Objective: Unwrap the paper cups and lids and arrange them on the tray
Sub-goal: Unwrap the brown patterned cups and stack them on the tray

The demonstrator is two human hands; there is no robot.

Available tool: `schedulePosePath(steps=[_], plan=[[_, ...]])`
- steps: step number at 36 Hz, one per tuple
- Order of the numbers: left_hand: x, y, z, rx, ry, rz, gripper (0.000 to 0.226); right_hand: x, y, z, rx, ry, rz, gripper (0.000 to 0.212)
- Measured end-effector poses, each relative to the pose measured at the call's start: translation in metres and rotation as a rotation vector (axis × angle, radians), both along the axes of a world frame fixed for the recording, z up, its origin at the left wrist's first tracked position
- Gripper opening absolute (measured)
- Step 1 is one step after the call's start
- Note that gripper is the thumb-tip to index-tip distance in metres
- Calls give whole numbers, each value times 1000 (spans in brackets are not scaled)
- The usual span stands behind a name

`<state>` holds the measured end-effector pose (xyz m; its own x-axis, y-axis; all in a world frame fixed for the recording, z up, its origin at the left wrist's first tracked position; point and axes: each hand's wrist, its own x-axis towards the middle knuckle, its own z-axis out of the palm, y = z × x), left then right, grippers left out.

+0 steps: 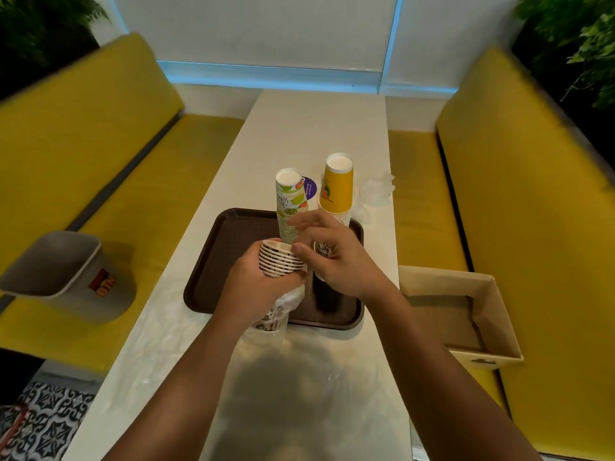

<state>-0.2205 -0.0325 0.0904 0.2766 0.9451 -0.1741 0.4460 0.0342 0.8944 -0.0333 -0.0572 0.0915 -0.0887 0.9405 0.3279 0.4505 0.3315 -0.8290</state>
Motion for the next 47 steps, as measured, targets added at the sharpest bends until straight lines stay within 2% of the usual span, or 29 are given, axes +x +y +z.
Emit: schedulePosePath(steps=[4,8,15,18,20,22,25,26,28,31,33,35,38,40,43,45,47], plan=[[3,-3,1,32,28,-24,57,3,-3,3,-43,42,28,14],[4,-3,2,46,50,-23,60,1,-6,6,-90,-19,97,19],[3,-8,7,30,29,-30,47,-4,-3,0,79,57,-40,17],[1,-9,7,47,34,-39,52,-2,0,-2,131,154,-184,9],[-1,-9,6,52,20,-20,53,7,2,-2,93,224,-249,12],[-4,-7,3,54,10,2,54,14,-1,0,2,346,-202,19],[-7,-3,3,43,-7,43,58,21,-8,3,-106,477,-100,12],[-8,-2,3,39,-14,56,59,23,-9,3,-126,477,-81,23],[-7,1,4,39,-21,73,61,29,-11,5,-182,427,-16,48],[-6,2,3,37,-32,87,63,34,-10,10,-280,252,123,91],[-4,3,2,35,-30,82,64,31,-7,12,-241,160,150,99],[-3,4,1,39,-28,83,63,27,-3,12,-126,129,46,91],[-2,5,0,45,-13,75,62,26,10,4,103,25,-244,66],[-2,6,-1,42,-5,74,61,28,22,-6,145,-43,-370,57],[-3,7,-1,35,-1,78,61,28,36,-28,25,-175,-444,50],[-3,7,-1,33,1,76,62,28,39,-45,-130,-277,-421,48],[-4,7,-2,38,4,68,64,27,37,-57,-246,-291,-382,53]])
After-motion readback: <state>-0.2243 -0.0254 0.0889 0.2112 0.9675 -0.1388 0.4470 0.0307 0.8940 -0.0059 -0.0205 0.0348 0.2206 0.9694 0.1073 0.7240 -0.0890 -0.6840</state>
